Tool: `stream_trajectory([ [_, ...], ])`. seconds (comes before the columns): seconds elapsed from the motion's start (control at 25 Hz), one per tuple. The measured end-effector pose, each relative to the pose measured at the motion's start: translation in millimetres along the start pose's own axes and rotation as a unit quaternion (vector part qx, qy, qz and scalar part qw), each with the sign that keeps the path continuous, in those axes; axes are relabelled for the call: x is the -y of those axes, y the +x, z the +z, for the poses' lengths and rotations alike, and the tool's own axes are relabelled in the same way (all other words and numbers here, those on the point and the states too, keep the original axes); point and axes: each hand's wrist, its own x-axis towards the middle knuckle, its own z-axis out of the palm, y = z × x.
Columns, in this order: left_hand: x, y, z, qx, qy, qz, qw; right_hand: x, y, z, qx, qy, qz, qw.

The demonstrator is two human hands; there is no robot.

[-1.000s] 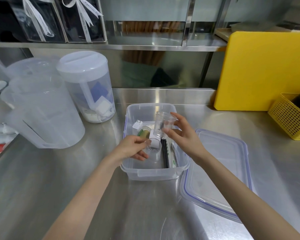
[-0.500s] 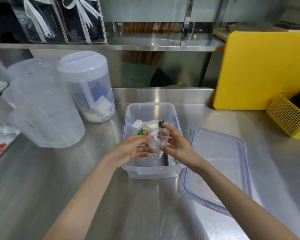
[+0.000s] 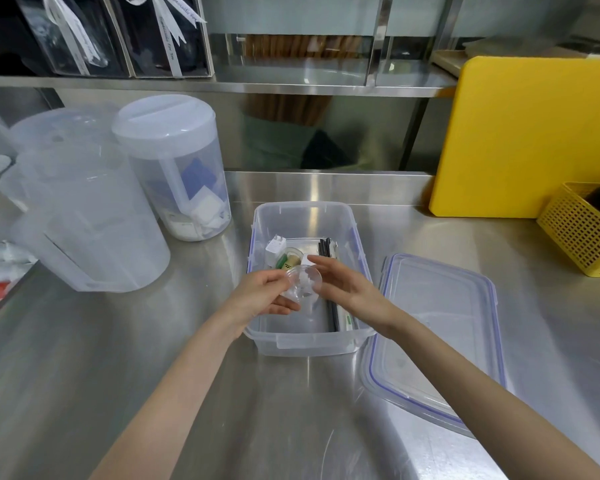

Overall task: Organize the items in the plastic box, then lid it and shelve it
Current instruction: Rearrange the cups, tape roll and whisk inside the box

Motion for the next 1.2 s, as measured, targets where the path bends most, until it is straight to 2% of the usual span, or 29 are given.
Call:
stream_trajectory([
  [0.08, 0.5, 3.8, -7.0, -0.041, -0.008, 0.009, 0.999, -2.1, 14.6, -5.8, -0.042, -0.034, 0.022, 0.998],
  [0.2, 0.5, 10.1, -20.1, -0.089, -0.026, 0.016, 0.996, -16.1, 46.3, -17.5, -0.073, -0.168, 0.073, 0.98],
  [0.32, 2.5, 15.8, -30.4, -0.107, -0.045, 0.012, 0.993, -36.2, 78.0, -21.0, -0.026, -0.353, 0.086, 0.931],
  [0.4, 4.9, 18.4, -33.4, -0.114, -0.066, 0.008, 0.991, -49.7, 93.6, -20.9, 0.012, -0.412, 0.107, 0.905],
  [0.52, 7.7, 21.7, -37.5, -0.119, -0.092, 0.0, 0.989, -65.0, 109.9, -20.1, 0.04, -0.446, 0.127, 0.885],
  [0.72, 12.5, 24.6, -42.4, -0.121, -0.118, -0.002, 0.986, -70.7, 114.4, -15.1, -0.003, -0.424, 0.094, 0.901],
  [0.92, 13.9, 22.5, -40.6, -0.124, -0.146, -0.003, 0.981, -68.8, 106.4, -14.1, 0.017, -0.435, 0.064, 0.898],
  [1.08, 13.4, 18.0, -37.1, -0.11, -0.136, 0.002, 0.985, -69.7, 99.2, -13.4, 0.047, -0.472, 0.056, 0.879],
  [1.2, 15.3, 17.6, -37.0, -0.109, -0.134, -0.001, 0.985, -71.2, 96.7, -9.9, 0.034, -0.475, 0.056, 0.878],
])
